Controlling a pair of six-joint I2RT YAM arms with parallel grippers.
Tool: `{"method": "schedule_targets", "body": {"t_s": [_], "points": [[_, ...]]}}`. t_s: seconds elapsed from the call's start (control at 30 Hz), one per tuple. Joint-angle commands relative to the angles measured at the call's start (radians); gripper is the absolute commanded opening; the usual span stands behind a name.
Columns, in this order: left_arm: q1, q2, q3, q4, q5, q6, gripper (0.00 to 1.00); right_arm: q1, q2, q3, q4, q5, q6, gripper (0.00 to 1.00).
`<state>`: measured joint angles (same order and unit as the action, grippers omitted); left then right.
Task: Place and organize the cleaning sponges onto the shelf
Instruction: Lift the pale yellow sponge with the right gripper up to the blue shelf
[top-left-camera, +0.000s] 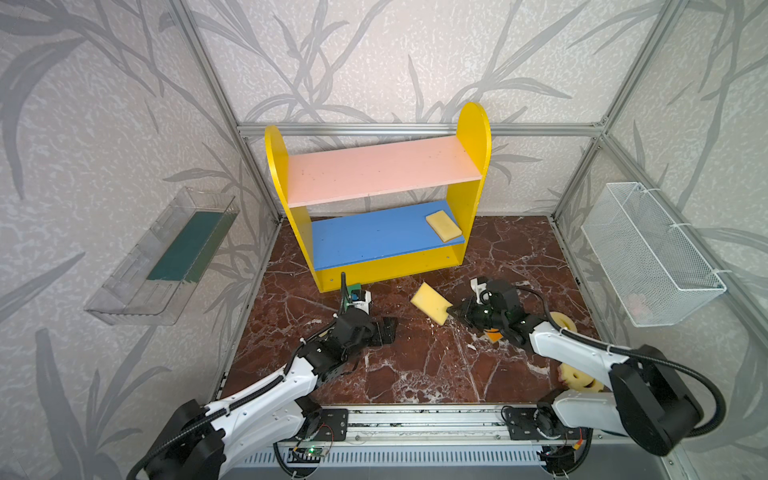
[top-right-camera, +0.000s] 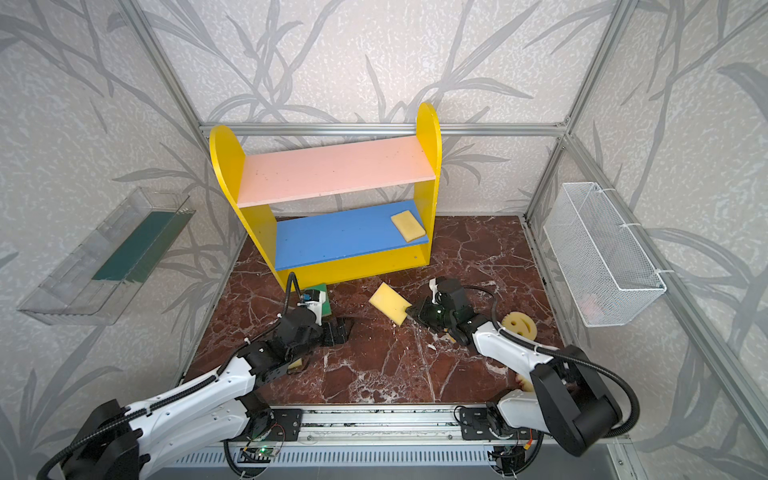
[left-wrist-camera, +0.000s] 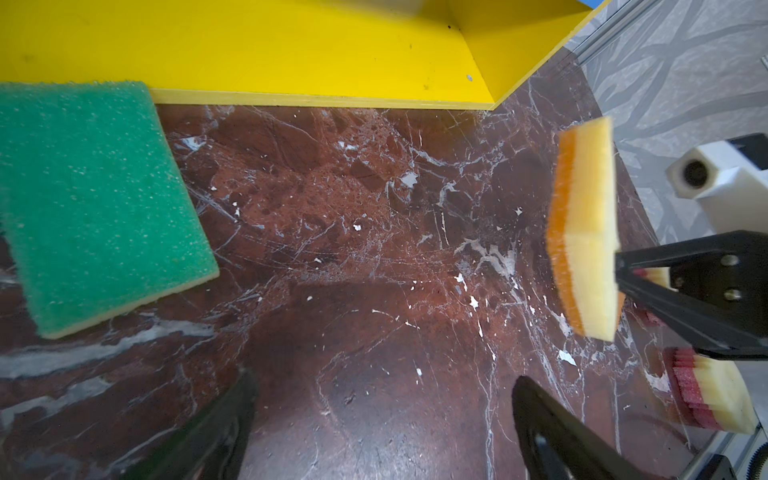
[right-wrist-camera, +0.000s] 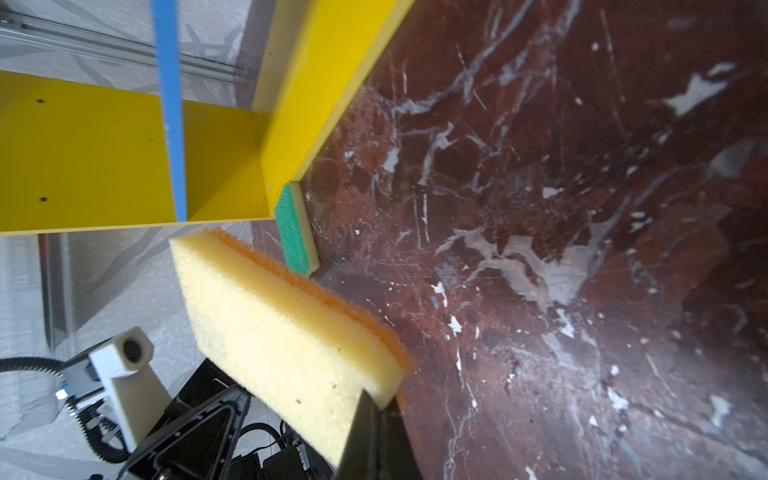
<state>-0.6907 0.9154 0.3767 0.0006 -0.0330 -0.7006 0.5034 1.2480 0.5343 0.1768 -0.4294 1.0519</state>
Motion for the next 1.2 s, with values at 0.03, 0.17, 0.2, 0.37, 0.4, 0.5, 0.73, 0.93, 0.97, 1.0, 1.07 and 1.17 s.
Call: {"method": "schedule_targets", "body": {"t_s": [0.03,0.17,0.2,0.37,0.4,0.5,0.73,0.93,0.97,1.0,1.07,1.17], "points": [[0.005,-0.062,0.01,-0.088,-0.018,-0.049,0.97,0.004,-0.144,0.02,-0.199,0.03,-0.08,0.0],[0.005,-0.118,-0.001,-0.126,-0.028,-0.063,0.96,0.003,-0.235,0.033,-0.252,0.065,-0.096,0.0],[0.005,-0.128,-0.007,-0.127,-0.025,-0.067,0.96,0.001,-0.245,0.044,-0.272,0.071,-0.105,0.0],[0.005,-0.167,-0.042,-0.129,-0.022,-0.085,0.95,-0.006,-0.209,0.123,-0.283,0.064,-0.099,0.0],[0.005,-0.17,-0.045,-0.129,-0.023,-0.085,0.95,-0.008,-0.191,0.137,-0.268,0.066,-0.085,0.0],[0.005,-0.166,-0.047,-0.129,-0.026,-0.073,0.95,-0.009,-0.128,0.193,-0.217,0.079,-0.038,0.0],[0.005,-0.153,-0.047,-0.14,-0.058,-0.041,0.94,-0.013,0.08,0.372,-0.148,0.125,0.072,0.0],[0.005,-0.158,-0.068,-0.117,-0.048,-0.009,0.93,-0.014,0.231,0.546,-0.16,0.175,0.126,0.0],[0.005,-0.159,-0.067,-0.123,-0.048,-0.003,0.93,-0.015,0.255,0.576,-0.168,0.179,0.13,0.0],[0.004,-0.158,-0.068,-0.128,-0.051,0.003,0.93,-0.016,0.277,0.604,-0.176,0.183,0.133,0.0],[0.005,-0.161,-0.069,-0.132,-0.063,0.012,0.93,-0.018,0.317,0.648,-0.185,0.187,0.143,0.0],[0.005,-0.163,-0.07,-0.13,-0.063,0.022,0.93,-0.025,0.366,0.705,-0.202,0.194,0.155,0.0]]}}
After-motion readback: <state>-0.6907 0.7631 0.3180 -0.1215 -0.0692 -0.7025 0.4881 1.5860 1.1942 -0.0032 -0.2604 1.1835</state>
